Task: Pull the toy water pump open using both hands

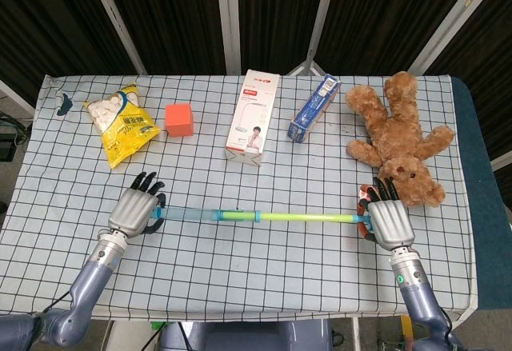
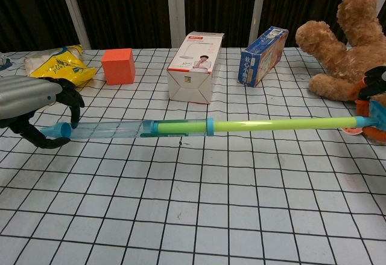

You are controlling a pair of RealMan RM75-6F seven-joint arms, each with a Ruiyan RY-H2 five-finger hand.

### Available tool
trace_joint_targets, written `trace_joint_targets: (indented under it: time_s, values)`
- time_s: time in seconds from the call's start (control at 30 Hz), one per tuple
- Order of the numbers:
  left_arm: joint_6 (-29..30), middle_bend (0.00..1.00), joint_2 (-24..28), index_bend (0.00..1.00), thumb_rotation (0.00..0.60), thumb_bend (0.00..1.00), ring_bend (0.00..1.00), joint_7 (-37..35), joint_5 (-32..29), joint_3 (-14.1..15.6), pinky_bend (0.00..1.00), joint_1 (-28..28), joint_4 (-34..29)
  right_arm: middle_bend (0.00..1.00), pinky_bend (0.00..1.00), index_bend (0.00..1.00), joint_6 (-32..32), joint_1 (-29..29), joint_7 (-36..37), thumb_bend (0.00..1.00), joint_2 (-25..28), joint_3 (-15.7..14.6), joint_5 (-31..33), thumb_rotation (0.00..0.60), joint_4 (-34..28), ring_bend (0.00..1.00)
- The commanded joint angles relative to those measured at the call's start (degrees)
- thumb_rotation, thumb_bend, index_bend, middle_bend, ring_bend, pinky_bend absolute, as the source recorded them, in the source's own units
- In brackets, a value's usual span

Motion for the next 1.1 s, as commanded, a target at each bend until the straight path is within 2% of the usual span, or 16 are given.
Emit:
trace_joint_targets:
  time_s: [0.03, 0.43, 1.1]
  values:
    - [0.03, 0.18, 1.15, 0.55, 0.600, 0.53, 0.00, -0.54, 0.55, 0.34, 0.01, 0.39, -0.63, 0.25, 0.00, 0.62, 0.46, -0.44, 0.06, 0.43, 0.78, -0.09, 0.09, 0.600, -0.36, 0.02]
    - [0.75, 0.18, 3.72, 0.55, 0.600, 0.53, 0.00, -1.21, 2.33, 0.88, 0.01, 1.24, -3.03, 0.25, 0.00, 0.62, 1.10, -1.66, 0.90, 0.43, 3.24, -0.09, 1.24, 0.600, -2.11, 0.02]
    - [0.85, 0.18, 4.95, 0.56, 0.600, 0.53, 0.00, -1.07, 2.18, 0.75, 0.01, 1.91, -2.55, 0.25, 0.00, 0.62, 1.09, -1.61, -1.82, 0.43, 3.81, 0.76, 4.79, 0.600, -2.21, 0.02]
